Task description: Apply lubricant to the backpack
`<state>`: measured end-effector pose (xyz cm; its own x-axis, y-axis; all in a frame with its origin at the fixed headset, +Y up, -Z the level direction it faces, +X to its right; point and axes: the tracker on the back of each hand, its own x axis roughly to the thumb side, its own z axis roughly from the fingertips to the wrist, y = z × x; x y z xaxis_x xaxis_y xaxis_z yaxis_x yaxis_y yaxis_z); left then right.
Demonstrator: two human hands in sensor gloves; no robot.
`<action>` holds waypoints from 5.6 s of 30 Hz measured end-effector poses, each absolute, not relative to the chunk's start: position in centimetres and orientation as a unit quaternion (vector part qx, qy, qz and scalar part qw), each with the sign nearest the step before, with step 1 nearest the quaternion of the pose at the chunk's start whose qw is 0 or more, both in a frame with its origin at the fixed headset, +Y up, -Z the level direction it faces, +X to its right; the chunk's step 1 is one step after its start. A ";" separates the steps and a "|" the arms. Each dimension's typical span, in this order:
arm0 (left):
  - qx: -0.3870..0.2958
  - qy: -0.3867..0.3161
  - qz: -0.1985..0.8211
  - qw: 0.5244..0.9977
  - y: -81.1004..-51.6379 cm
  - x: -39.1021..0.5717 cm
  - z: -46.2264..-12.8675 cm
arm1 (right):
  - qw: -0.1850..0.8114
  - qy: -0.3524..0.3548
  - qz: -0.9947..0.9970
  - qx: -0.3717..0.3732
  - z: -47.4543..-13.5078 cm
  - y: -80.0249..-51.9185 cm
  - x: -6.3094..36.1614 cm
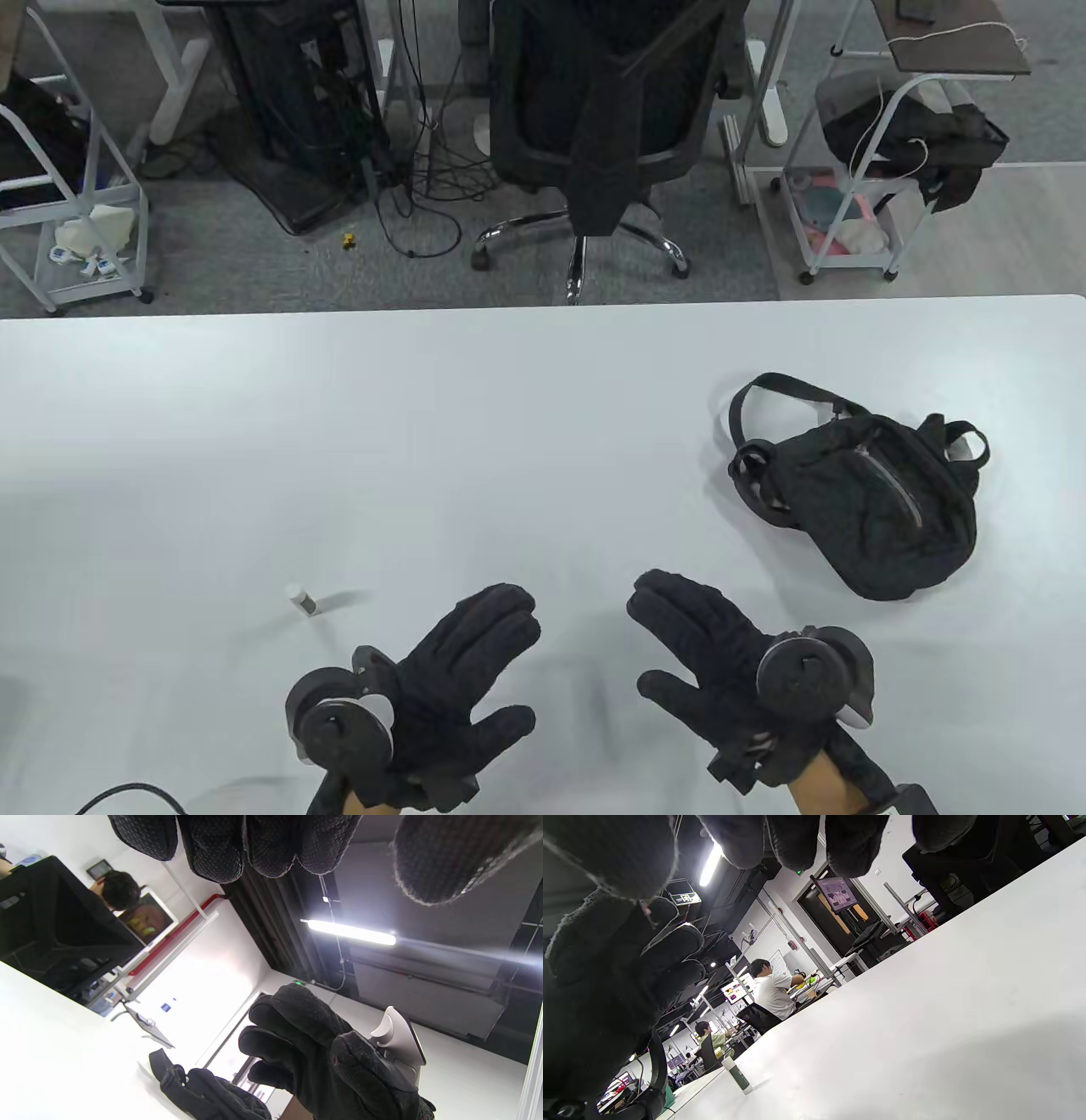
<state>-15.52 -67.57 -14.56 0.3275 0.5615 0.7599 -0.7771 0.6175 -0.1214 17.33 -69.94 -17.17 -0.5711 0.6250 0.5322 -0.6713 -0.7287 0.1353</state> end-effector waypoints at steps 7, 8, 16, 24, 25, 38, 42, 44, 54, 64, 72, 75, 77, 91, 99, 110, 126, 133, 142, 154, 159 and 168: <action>0.139 -0.396 0.415 0.807 -67.4 -15.8 -14.6 | 0.368 -0.037 0.889 0.270 -17.6 -70.0 17.9; 0.140 -0.395 0.416 0.807 -67.4 -15.8 -14.6 | 0.370 -0.040 0.890 0.264 -17.7 -69.9 18.1; 0.136 -0.393 0.414 0.810 -67.4 -15.8 -14.6 | 0.314 -0.091 0.941 0.090 -20.0 -69.5 23.8; 0.135 -0.395 0.414 0.809 -67.5 -15.8 -14.7 | 0.320 -0.065 0.939 -0.106 -21.8 -70.8 29.5; 0.134 -0.394 0.414 0.809 -67.5 -15.9 -14.7 | 0.315 -0.055 0.939 -0.129 -22.1 -71.3 30.0; 0.132 -0.391 0.408 0.815 -67.5 -15.9 -14.6 | 0.172 0.058 0.948 -0.263 -24.0 -76.3 30.9; 0.128 -0.391 0.404 0.817 -67.5 -15.8 -14.6 | 0.114 0.053 0.941 -0.313 -24.1 -77.2 31.3; 0.130 -0.392 0.404 0.816 -67.4 -15.9 -14.5 | 0.094 0.055 0.938 -0.330 -24.1 -77.6 31.6; 0.119 -0.401 0.415 0.808 -67.4 -15.9 -14.6 | 0.072 0.024 0.939 -0.336 -23.9 -77.3 32.3; 0.120 -0.397 0.415 0.809 -67.3 -16.0 -14.7 | 0.133 -0.123 0.941 -0.286 -22.7 -74.0 31.8; 0.130 -0.395 0.422 0.806 -66.8 -16.4 -14.7 | 0.271 -0.204 0.927 -0.159 -20.9 -69.9 30.2; 0.136 -0.393 0.423 0.805 -66.7 -16.6 -14.6 | 0.271 -0.211 0.934 -0.094 -20.2 -69.1 27.9; 0.139 -0.391 0.424 0.805 -66.6 -16.7 -14.5 | 0.261 -0.207 0.941 -0.058 -19.8 -68.9 26.2; 0.145 -0.379 0.433 0.805 -66.4 -17.8 -14.7 | 0.155 -0.098 0.968 0.172 -17.2 -71.2 13.0; 0.137 -0.382 0.427 0.808 -66.6 -17.4 -14.8 | -0.018 0.061 0.964 0.259 -16.8 -74.5 10.0; 0.132 -0.384 0.424 0.810 -66.7 -17.3 -14.8 | -0.032 0.111 0.956 0.270 -17.1 -74.7 10.6; 0.113 -0.391 0.433 0.805 -66.9 -17.0 -15.0 | 0.270 -0.025 0.928 0.255 -15.8 -67.8 17.2; 0.106 -0.403 0.449 0.791 -67.1 -16.4 -14.9 | 0.322 -0.082 0.906 0.263 -15.6 -67.3 17.8; 0.112 -0.406 0.451 0.787 -66.9 -16.5 -14.8 | 0.303 -0.070 0.911 0.272 -15.7 -67.7 17.1; 0.107 -0.369 0.433 0.816 -66.7 -17.3 -15.2 | 0.316 -0.070 0.906 0.272 -15.7 -67.8 17.2; 0.126 -0.294 0.336 0.886 -65.5 -19.9 -15.5 | 0.317 -0.072 0.904 0.279 -15.6 -67.7 17.2; 0.109 -0.131 0.325 0.930 -66.8 -26.0 -17.3 | 0.317 -0.063 0.901 0.290 -15.3 -67.8 17.0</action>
